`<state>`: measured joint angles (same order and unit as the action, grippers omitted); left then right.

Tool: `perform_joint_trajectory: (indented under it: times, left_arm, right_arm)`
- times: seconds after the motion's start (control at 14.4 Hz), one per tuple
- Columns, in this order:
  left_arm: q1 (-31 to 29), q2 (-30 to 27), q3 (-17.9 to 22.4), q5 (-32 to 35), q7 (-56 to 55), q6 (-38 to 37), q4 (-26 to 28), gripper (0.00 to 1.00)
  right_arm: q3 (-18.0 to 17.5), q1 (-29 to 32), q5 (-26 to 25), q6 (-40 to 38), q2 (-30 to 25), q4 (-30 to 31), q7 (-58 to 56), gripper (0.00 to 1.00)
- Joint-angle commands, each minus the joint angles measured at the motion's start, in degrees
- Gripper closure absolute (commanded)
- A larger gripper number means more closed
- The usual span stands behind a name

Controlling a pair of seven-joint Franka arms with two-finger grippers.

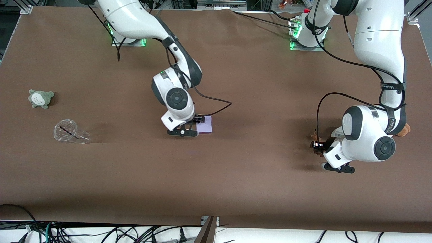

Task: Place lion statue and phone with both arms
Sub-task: 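Carry the lion toward the lamp while the right gripper reaches the phone, then grasp the lavender phone with the right gripper while the left gripper lowers the lion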

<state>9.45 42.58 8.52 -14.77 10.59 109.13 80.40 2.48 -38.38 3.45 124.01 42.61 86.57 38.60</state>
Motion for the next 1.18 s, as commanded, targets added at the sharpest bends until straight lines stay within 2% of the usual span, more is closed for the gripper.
perform_joint_trajectory:
  times: [0.0, 0.35, 0.56, 0.77, 0.84, 0.91, 0.98, 1.05, 1.11]
  left_arm:
    - [0.0, 0.0, -0.5, 1.7, 1.4, 0.7, 1.2, 1.0]
    - [-0.3, 3.5, -0.5, 1.7, 1.1, 3.4, 1.2, 1.0]
    - [-0.4, 3.7, -0.5, 1.7, 1.2, 3.8, 1.2, 1.0]
    - [-0.4, 4.4, -0.5, 1.7, 1.2, 4.7, 1.1, 0.99]
    - [-0.4, 4.6, -0.4, 1.7, 1.1, 4.7, 1.1, 0.85]
    - [-0.4, 4.6, -0.4, 1.7, 0.9, 4.7, 1.1, 0.75]
    - [-0.4, 4.6, -0.4, 1.7, 0.5, 4.7, 1.1, 0.73]
    - [-0.4, 4.7, -0.4, 1.7, 0.5, 4.7, 1.1, 0.6]
    - [-0.5, 4.7, -0.5, 1.6, 0.6, 4.7, 1.1, 0.39]
  right_arm:
    - [0.6, -2.4, 0.6, 3.9, 2.5, -0.9, 3.0, 0.0]
    - [-0.6, -2.5, 0.6, 6.3, 3.2, -1.0, 4.2, 0.0]
    - [-1.0, -2.6, 3.9, 8.8, 3.5, -1.0, 3.9, 0.0]
    - [-1.0, -2.6, 3.6, 8.9, 4.2, -1.0, 3.1, 0.0]
    - [-1.1, -2.7, 3.5, 8.9, 4.4, -1.0, 3.1, 0.0]
    - [-1.1, -2.7, 3.4, 8.9, 4.5, -1.0, 2.8, 0.0]
    - [-1.1, -2.9, 3.4, 8.9, 4.5, -1.0, 1.5, 0.0]
    - [-1.0, -3.0, 3.3, 9.0, 4.6, -1.0, 0.0, 0.0]
    - [-1.1, -3.0, 3.4, 9.5, 4.7, -1.0, -0.9, 0.0]
